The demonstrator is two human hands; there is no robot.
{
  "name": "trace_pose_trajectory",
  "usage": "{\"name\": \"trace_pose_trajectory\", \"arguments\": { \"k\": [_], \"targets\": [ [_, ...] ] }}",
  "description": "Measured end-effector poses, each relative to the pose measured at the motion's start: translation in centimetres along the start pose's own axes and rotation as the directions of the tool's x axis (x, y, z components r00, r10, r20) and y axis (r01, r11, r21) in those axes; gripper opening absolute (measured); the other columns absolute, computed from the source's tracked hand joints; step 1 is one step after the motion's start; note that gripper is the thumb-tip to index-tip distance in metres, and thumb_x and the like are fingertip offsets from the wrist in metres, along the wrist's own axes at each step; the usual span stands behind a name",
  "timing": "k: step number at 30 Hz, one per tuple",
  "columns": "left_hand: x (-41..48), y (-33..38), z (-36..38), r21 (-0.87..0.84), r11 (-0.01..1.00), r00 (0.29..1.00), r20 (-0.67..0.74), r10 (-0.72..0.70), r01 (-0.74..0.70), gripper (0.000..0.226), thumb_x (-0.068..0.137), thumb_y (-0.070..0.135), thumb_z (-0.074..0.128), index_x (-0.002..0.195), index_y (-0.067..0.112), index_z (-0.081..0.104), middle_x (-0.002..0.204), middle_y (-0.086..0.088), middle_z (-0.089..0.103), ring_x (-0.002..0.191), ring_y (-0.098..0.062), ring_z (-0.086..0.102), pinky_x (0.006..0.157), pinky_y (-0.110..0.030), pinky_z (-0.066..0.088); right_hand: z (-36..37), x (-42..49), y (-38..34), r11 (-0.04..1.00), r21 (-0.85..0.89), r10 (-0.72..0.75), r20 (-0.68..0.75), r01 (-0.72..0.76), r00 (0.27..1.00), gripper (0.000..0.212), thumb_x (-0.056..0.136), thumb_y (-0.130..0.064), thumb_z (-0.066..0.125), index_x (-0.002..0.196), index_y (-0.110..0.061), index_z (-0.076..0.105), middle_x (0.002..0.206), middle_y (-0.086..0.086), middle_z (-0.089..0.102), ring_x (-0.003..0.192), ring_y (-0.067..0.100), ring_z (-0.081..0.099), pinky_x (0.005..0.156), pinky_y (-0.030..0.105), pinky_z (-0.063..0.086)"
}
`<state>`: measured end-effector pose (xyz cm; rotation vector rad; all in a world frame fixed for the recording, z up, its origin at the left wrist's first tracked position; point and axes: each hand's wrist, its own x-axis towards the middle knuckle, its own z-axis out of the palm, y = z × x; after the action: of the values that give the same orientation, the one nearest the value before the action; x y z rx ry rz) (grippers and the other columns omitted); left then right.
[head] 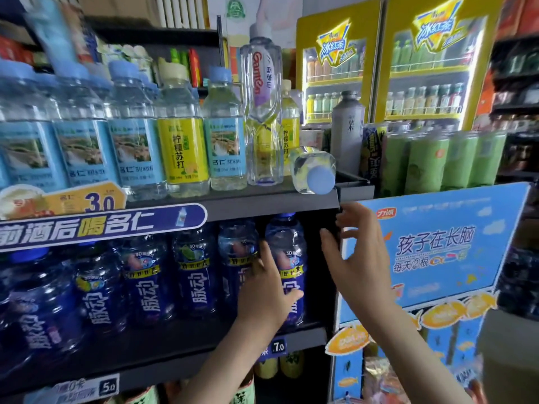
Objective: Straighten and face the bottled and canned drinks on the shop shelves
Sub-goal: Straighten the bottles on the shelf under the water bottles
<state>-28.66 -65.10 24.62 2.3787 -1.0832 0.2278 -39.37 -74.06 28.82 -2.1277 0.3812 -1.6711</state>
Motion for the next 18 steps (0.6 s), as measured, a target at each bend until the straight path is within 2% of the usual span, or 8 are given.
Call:
{"name": "trace_pose_trajectory", "arguments": {
  "k": [3, 5, 8, 10, 11, 14, 16, 18],
  "targets": [
    [-0.1, -0.2, 0.8, -0.126, 0.992, 1.000, 0.014, -0.022, 0.023, 0.104, 0.087, 0.041, 0.064, 0.148, 0.008, -0.014, 0.147, -0.015, 0.031, 0.124, -0.026, 0.047, 0.092, -0.029, 0.042, 0.4, 0.4, 0.2, 0.998, 0.051, 0.021, 0.048, -0.023, 0.999, 0.041, 0.086, -0.007, 0.065, 0.123, -0.007, 0.046, 0.103, -0.002, 0.049, 0.094, 0.016, 0.053, 0.083, 0.005, 0.037],
    [-0.1, 0.0, 0.9, -0.126, 0.992, 0.999, -0.005, -0.031, 0.030, 0.102, 0.088, 0.041, 0.062, 0.148, 0.007, -0.013, 0.147, -0.016, 0.031, 0.123, -0.025, 0.048, 0.090, -0.027, 0.043, 0.7, -0.4, 0.3, 0.996, 0.075, 0.034, 0.088, -0.041, 0.996, 0.040, 0.088, -0.008, 0.063, 0.124, -0.008, 0.047, 0.103, -0.003, 0.049, 0.096, 0.015, 0.053, 0.083, 0.005, 0.037],
    [-0.1, 0.2, 0.6, -0.055, 0.997, 0.998, 0.027, -0.061, 0.062, 0.100, 0.090, 0.041, 0.059, 0.147, 0.007, -0.015, 0.146, -0.017, 0.033, 0.113, -0.024, 0.055, 0.083, -0.028, 0.048, 1.1, -1.9, 0.5, 0.993, 0.093, 0.056, 0.161, -0.071, 0.985, 0.038, 0.089, -0.009, 0.061, 0.125, -0.011, 0.046, 0.106, -0.005, 0.050, 0.097, 0.016, 0.054, 0.082, 0.004, 0.037],
    [-0.6, 0.8, -0.5, 0.072, 0.995, 0.997, 0.037, -0.075, 0.072, 0.093, 0.091, 0.042, 0.057, 0.148, 0.007, -0.008, 0.144, -0.015, 0.034, 0.116, -0.024, 0.053, 0.084, -0.030, 0.047, 0.9, -2.1, 0.4, 0.991, 0.111, 0.058, 0.112, -0.071, 0.992, 0.038, 0.089, -0.008, 0.062, 0.123, -0.011, 0.047, 0.105, -0.004, 0.051, 0.096, 0.019, 0.056, 0.081, 0.006, 0.039],
    [-1.1, 1.2, -1.4, 0.139, 0.989, 0.998, 0.019, -0.059, 0.055, 0.083, 0.092, 0.043, 0.055, 0.148, 0.008, 0.004, 0.141, -0.012, 0.037, 0.117, -0.024, 0.052, 0.084, -0.030, 0.046, 0.7, -1.8, 0.3, 0.991, 0.124, 0.040, 0.050, -0.046, 0.998, 0.039, 0.088, -0.007, 0.063, 0.123, -0.010, 0.046, 0.105, -0.003, 0.051, 0.095, 0.019, 0.057, 0.082, 0.007, 0.040],
    [-2.5, 2.6, -5.0, 0.197, 0.973, 0.966, -0.202, 0.164, -0.124, 0.040, 0.093, 0.046, 0.048, 0.122, 0.019, 0.044, 0.115, 0.000, 0.053, 0.103, -0.019, 0.056, 0.069, -0.027, 0.042, -0.1, 0.7, -0.3, 0.983, 0.168, -0.067, -0.060, 0.076, 0.996, 0.054, 0.085, -0.015, 0.064, 0.131, -0.018, 0.037, 0.117, -0.002, 0.048, 0.107, 0.012, 0.051, 0.091, 0.016, 0.043],
    [-2.5, 3.4, -7.4, 0.099, 0.955, 0.880, -0.371, 0.297, -0.281, 0.030, 0.091, 0.042, 0.053, 0.110, 0.019, 0.054, 0.097, 0.003, 0.061, 0.086, -0.017, 0.061, 0.062, -0.029, 0.043, -0.4, 3.2, -0.8, 0.981, 0.120, -0.154, 0.006, 0.152, 0.988, 0.071, 0.081, -0.023, 0.069, 0.140, -0.020, 0.029, 0.133, -0.005, 0.040, 0.122, 0.013, 0.043, 0.101, 0.020, 0.036],
    [-1.6, 4.0, -8.9, -0.007, 0.919, 0.824, -0.446, 0.350, -0.394, 0.025, 0.089, 0.036, 0.054, 0.105, 0.018, 0.058, 0.089, 0.005, 0.064, 0.074, -0.013, 0.064, 0.057, -0.030, 0.050, -0.1, 5.9, -0.6, 0.973, -0.012, -0.228, 0.123, 0.231, 0.966, 0.083, 0.076, -0.028, 0.075, 0.144, -0.017, 0.028, 0.144, -0.003, 0.036, 0.133, 0.019, 0.035, 0.108, 0.032, 0.031]
  ]
}}
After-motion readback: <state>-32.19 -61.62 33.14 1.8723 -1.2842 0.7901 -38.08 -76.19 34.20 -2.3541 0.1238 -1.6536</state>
